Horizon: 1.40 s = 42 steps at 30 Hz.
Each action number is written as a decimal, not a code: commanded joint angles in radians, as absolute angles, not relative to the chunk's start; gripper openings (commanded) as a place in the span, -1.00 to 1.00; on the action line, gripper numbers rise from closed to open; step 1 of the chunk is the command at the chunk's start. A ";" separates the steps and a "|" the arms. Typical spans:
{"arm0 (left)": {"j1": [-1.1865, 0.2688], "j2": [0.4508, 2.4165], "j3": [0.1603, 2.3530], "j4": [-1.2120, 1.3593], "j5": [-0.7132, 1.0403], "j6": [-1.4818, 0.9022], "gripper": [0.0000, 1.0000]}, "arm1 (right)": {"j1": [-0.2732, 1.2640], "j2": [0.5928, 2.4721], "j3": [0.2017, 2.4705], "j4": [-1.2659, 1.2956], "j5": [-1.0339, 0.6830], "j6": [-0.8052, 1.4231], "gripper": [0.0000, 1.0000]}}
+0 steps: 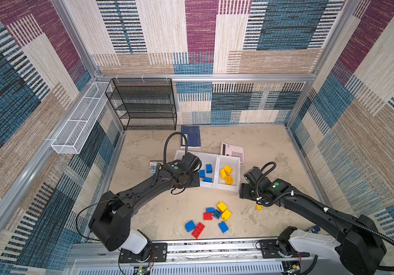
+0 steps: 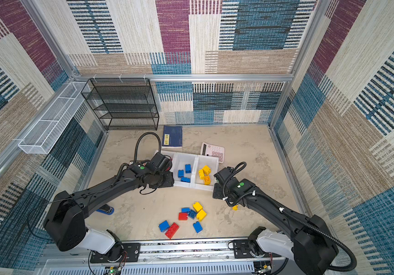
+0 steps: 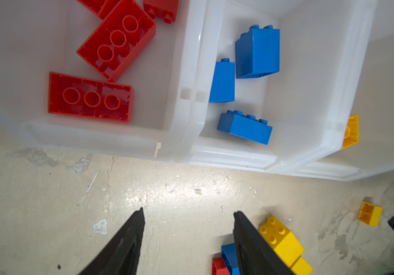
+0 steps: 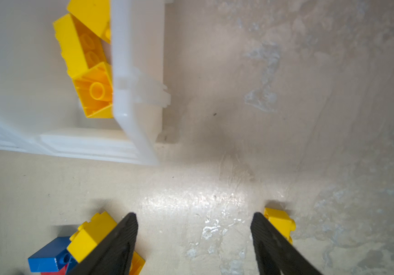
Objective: Sort the legos into containers by color
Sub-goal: 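Withdraw the left gripper while the right gripper descends and grasps a small yellow brick, then carry the small yellow brick with the right gripper into the nearest compartment and release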
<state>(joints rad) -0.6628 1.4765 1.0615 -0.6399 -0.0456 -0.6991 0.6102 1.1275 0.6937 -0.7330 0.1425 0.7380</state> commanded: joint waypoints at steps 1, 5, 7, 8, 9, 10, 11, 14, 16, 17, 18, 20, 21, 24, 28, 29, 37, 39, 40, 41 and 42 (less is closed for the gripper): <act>-0.657 1.423 1.014 -0.648 -0.029 -0.750 0.26 | 0.588 1.092 0.640 -0.742 0.154 0.813 0.54; -0.657 1.331 0.925 -0.628 0.000 -0.792 0.26 | 0.568 1.078 0.586 -0.739 0.137 0.845 0.48; -0.657 1.284 0.884 -0.621 -0.001 -0.812 0.26 | 0.558 1.085 0.566 -0.742 0.137 0.861 0.44; -0.657 1.270 0.869 -0.620 -0.003 -0.818 0.26 | 0.556 1.089 0.560 -0.742 0.135 0.864 0.44; -0.656 1.250 0.854 -0.619 -0.005 -0.826 0.26 | 0.554 1.091 0.550 -0.742 0.134 0.869 0.42; -0.657 1.236 0.840 -0.616 -0.006 -0.830 0.26 | 0.552 1.091 0.543 -0.742 0.138 0.878 0.40; -0.657 1.227 0.831 -0.615 -0.007 -0.834 0.26 | 0.552 1.089 0.537 -0.742 0.141 0.884 0.39; -0.657 1.213 0.816 -0.618 -0.009 -0.841 0.26 | 0.550 1.085 0.529 -0.745 0.155 0.892 0.37; -0.657 1.213 0.814 -0.618 -0.006 -0.840 0.26 | 0.549 1.091 0.534 -0.752 0.166 0.894 0.37; -0.657 1.214 0.814 -0.616 -0.005 -0.842 0.26 | 0.549 1.092 0.534 -0.750 0.166 0.895 0.37; -0.656 1.217 0.815 -0.614 -0.003 -0.842 0.26 | 0.548 1.096 0.532 -0.745 0.167 0.893 0.37; -0.657 1.221 0.814 -0.610 0.000 -0.843 0.26 | 0.547 1.102 0.525 -0.733 0.167 0.893 0.36; -0.657 1.223 0.815 -0.607 0.002 -0.842 0.26 | 0.546 1.108 0.522 -0.727 0.165 0.891 0.34; -0.657 1.226 0.813 -0.606 0.005 -0.842 0.26 | 0.546 1.124 0.515 -0.709 0.161 0.891 0.22; -0.657 1.222 0.811 -0.611 0.002 -0.840 0.26 | 0.545 1.136 0.517 -0.689 0.160 0.879 0.03; -0.657 1.221 0.809 -0.612 0.001 -0.838 0.26 | 0.545 1.140 0.518 -0.687 0.159 0.876 -0.04; -0.657 1.209 0.801 -0.615 -0.008 -0.842 0.26 | 0.545 1.165 0.519 -0.660 0.142 0.855 -0.33; -0.657 1.204 0.798 -0.615 -0.012 -0.845 0.26 | 0.545 1.164 0.519 -0.660 0.143 0.851 -0.39; -0.657 1.204 0.797 -0.615 -0.012 -0.846 0.26 | 0.544 1.164 0.518 -0.657 0.141 0.850 -0.40; -0.657 1.202 0.797 -0.614 -0.014 -0.847 0.26 | 0.545 1.163 0.520 -0.655 0.140 0.847 -0.40; -0.657 1.200 0.795 -0.616 -0.014 -0.846 0.26 | 0.545 1.162 0.520 -0.654 0.137 0.844 -0.40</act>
<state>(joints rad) -0.6567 1.2076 0.7998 -0.6182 0.0032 -0.8379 0.5438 1.1606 0.5171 -0.6781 0.1417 0.8539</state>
